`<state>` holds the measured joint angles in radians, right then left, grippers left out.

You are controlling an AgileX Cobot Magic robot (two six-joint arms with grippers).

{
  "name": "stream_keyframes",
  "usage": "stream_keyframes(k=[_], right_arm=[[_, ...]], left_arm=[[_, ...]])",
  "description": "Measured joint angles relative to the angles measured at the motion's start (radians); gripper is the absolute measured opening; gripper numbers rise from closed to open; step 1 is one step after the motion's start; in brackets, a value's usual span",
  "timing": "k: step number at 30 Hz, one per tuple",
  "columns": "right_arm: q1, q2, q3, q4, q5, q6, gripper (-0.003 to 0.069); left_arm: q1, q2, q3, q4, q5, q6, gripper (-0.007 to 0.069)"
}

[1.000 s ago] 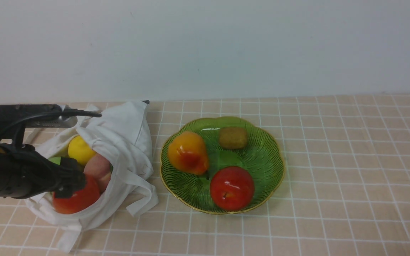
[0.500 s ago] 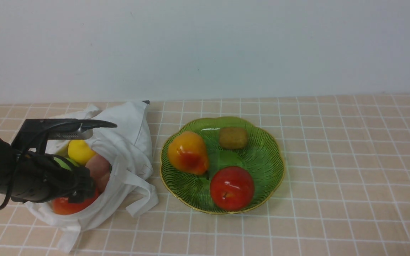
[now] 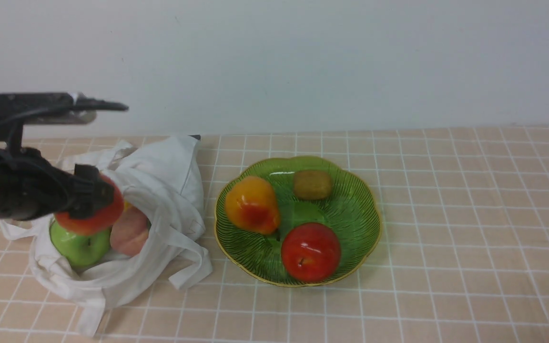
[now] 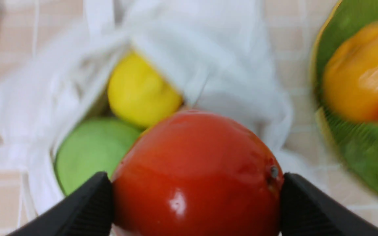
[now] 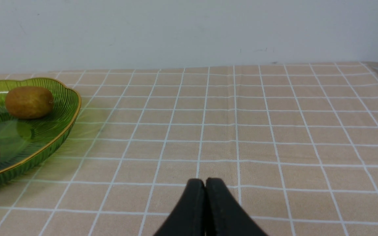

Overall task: Take the fruit out of the bag on the brown coffee tablecloth and place them on the plate.
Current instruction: 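Move the fruit from the bag and place it onto the plate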

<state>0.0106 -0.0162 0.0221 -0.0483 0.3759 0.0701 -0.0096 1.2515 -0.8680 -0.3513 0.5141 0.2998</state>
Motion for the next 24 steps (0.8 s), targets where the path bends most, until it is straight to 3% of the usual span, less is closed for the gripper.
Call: stream_keyframes(k=[3, 7, 13, 24], right_arm=[[0.0, 0.0, 0.0, 0.0, 0.0, 0.0, -0.0014], [0.0, 0.0, 0.0, 0.0, 0.0, 0.0, -0.0014], [0.0, 0.0, 0.0, 0.0, 0.0, 0.0, -0.0014], [0.0, 0.0, 0.0, 0.0, 0.0, 0.0, -0.0014]], left_arm=[[-0.056, -0.044, -0.072, -0.071, 0.034, 0.017, 0.0582], [-0.215, -0.033, -0.143, -0.161, 0.037, 0.101, 0.0582], [-0.411, 0.147, -0.167, -0.246, -0.065, 0.156, 0.0582], [-0.453, 0.466, -0.168, -0.31, -0.182, 0.161, 0.0582]])
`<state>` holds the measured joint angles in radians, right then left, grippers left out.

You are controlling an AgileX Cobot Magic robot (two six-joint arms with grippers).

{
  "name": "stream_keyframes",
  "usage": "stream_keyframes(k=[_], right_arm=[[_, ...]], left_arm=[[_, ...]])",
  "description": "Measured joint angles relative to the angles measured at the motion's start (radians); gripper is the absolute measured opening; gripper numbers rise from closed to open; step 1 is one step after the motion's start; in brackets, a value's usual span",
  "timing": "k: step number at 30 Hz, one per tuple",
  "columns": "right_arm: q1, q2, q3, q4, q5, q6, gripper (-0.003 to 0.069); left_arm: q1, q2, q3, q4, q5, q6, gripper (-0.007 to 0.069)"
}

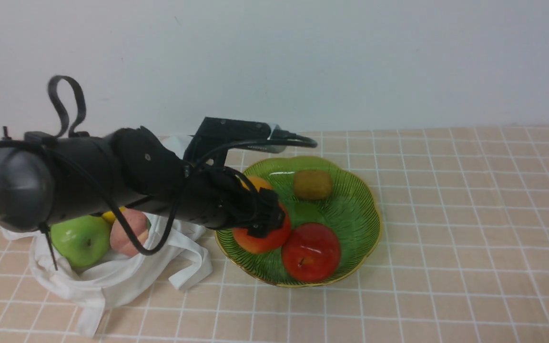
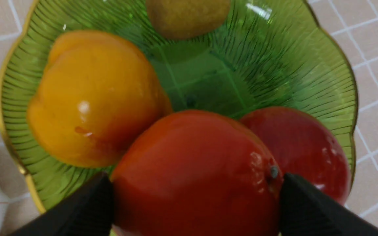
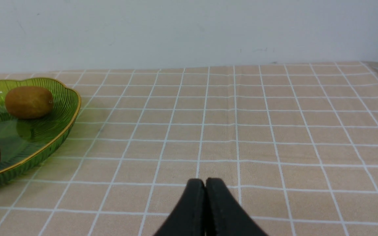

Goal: Take the fruit out of the bag on the brown coffee tablecloth and place them on the plate.

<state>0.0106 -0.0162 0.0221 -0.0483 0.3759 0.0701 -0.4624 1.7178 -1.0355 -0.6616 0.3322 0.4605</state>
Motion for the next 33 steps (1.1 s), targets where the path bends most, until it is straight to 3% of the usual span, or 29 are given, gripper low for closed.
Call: stream_keyframes(k=[6, 12, 20, 22, 24, 27, 28, 30, 33], right_arm=[[0.0, 0.0, 0.0, 0.0, 0.0, 0.0, -0.0014], [0.0, 0.0, 0.0, 0.0, 0.0, 0.0, -0.0014], [0.0, 0.0, 0.0, 0.0, 0.0, 0.0, -0.0014], [0.0, 0.0, 0.0, 0.0, 0.0, 0.0, -0.0014], [0.0, 0.0, 0.0, 0.0, 0.0, 0.0, -0.0014], [0.0, 0.0, 0.0, 0.0, 0.0, 0.0, -0.0014], [0.0, 0.0, 0.0, 0.0, 0.0, 0.0, -0.0014], [0.0, 0.0, 0.0, 0.0, 0.0, 0.0, -0.0014], [0.0, 0.0, 0.0, 0.0, 0.0, 0.0, -0.0014]], left_arm=[[-0.021, 0.043, -0.001, -0.032, -0.048, 0.072, 0.0586], [-0.023, 0.04, -0.003, -0.032, -0.062, 0.108, 0.068], [-0.025, -0.064, -0.003, 0.051, -0.051, 0.111, 0.0659], [-0.022, -0.13, -0.003, 0.077, -0.037, 0.106, 0.0584], [-0.013, -0.206, -0.003, 0.102, -0.011, 0.101, 0.0456], [0.01, -0.386, -0.003, 0.126, 0.071, 0.101, 0.0159], [0.018, -0.452, -0.003, 0.128, 0.103, 0.1, 0.0091], [0.034, -0.574, -0.001, 0.132, 0.159, 0.083, 0.0029], [0.052, -0.756, 0.03, 0.135, 0.189, 0.028, 0.0]])
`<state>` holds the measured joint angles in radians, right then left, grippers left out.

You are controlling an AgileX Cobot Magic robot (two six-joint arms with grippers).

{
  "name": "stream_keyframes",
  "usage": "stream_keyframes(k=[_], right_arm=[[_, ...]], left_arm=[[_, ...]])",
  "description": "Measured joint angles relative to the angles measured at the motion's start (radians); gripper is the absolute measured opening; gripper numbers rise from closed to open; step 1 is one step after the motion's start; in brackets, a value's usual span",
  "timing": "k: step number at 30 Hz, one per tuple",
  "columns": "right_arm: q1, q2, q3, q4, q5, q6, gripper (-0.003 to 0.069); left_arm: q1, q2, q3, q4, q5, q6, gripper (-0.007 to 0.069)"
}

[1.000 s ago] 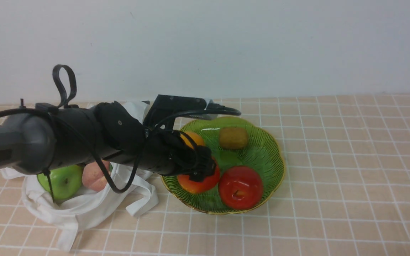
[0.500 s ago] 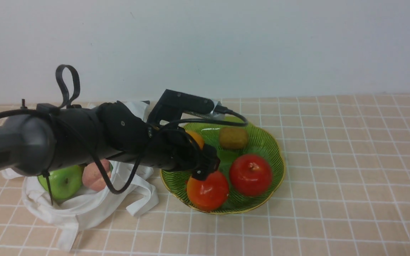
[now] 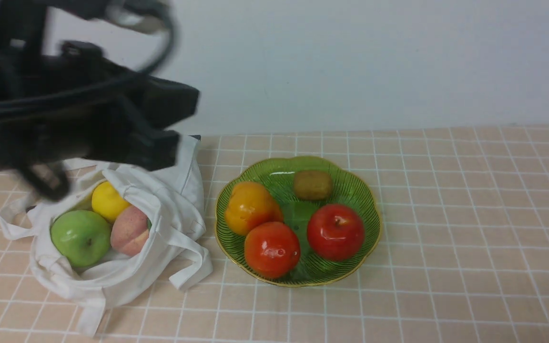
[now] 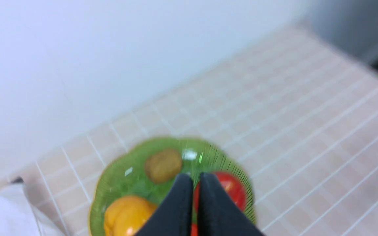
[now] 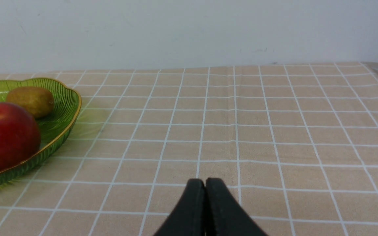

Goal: Take the fruit out of the bag on the brown coffee tablecloth and place them on the plate.

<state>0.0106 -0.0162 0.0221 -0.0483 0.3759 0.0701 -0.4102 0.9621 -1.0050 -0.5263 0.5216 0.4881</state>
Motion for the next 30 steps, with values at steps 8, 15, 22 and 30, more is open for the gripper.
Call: stream_keyframes(k=[8, 15, 22, 30], right_arm=[[0.0, 0.0, 0.0, 0.0, 0.0, 0.0, -0.0014], [0.0, 0.0, 0.0, 0.0, 0.0, 0.0, -0.0014], [0.0, 0.0, 0.0, 0.0, 0.0, 0.0, -0.0014], [0.0, 0.0, 0.0, 0.0, 0.0, 0.0, -0.0014]], left_arm=[[0.007, -0.471, 0.286, 0.004, -0.13, -0.112, -0.0008], [0.007, -0.613, 0.463, 0.002, -0.163, -0.114, -0.0008], [0.007, -0.632, 0.52, 0.002, -0.157, -0.103, -0.0008], [0.007, -0.632, 0.524, 0.019, -0.195, -0.093, -0.0008]])
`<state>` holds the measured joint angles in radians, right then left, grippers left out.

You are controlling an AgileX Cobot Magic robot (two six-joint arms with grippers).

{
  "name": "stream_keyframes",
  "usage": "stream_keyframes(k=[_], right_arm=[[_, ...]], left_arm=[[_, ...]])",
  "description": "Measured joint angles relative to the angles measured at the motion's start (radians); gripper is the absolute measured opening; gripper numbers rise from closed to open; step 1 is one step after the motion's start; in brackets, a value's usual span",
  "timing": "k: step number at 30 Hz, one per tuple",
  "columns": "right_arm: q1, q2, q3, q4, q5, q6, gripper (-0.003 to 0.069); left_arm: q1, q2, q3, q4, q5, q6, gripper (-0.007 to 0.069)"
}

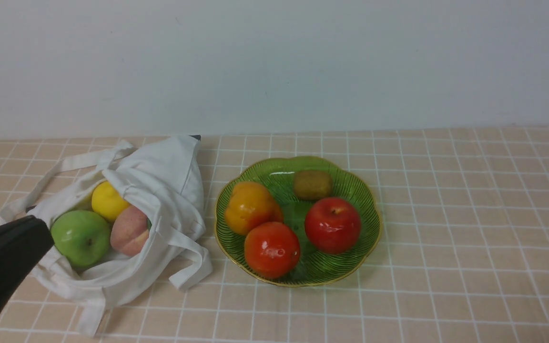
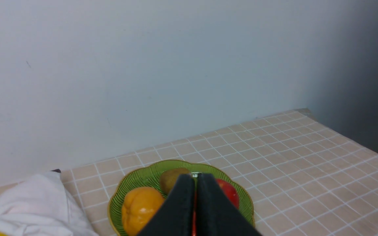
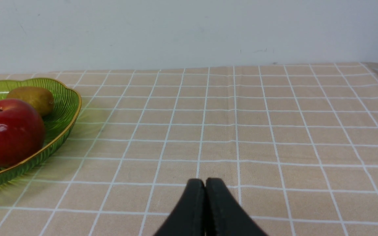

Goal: Take the fruit out of the bag on the brown coffee tablecloth and place them on the plate.

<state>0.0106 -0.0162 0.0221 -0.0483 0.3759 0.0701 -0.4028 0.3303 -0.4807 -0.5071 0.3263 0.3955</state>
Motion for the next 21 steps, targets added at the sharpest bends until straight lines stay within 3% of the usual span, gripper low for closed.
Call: stream_keyframes(k=[2, 7, 9, 12, 17, 21], right_arm=[[0.0, 0.0, 0.0, 0.0, 0.0, 0.0, -0.0014], [0.0, 0.0, 0.0, 0.0, 0.0, 0.0, -0.0014], [0.0, 0.0, 0.0, 0.0, 0.0, 0.0, -0.0014], [0.0, 0.0, 0.0, 0.0, 0.0, 0.0, -0.0014], [0.0, 0.0, 0.0, 0.0, 0.0, 0.0, -0.0014], [0.0, 0.0, 0.0, 0.0, 0.0, 0.0, -0.0014]], left_arm=[[0.0, -0.001, 0.005, 0.018, -0.008, 0.0, -0.0008], [0.016, -0.068, 0.099, 0.209, -0.074, -0.119, -0.0008], [0.066, -0.139, 0.181, 0.307, -0.106, -0.234, -0.0008], [0.164, -0.213, 0.286, 0.384, -0.126, -0.303, -0.0008], [0.285, -0.298, 0.464, 0.442, -0.122, -0.335, -0.0008], [0.325, -0.337, 0.507, 0.45, -0.065, -0.338, -0.0008]])
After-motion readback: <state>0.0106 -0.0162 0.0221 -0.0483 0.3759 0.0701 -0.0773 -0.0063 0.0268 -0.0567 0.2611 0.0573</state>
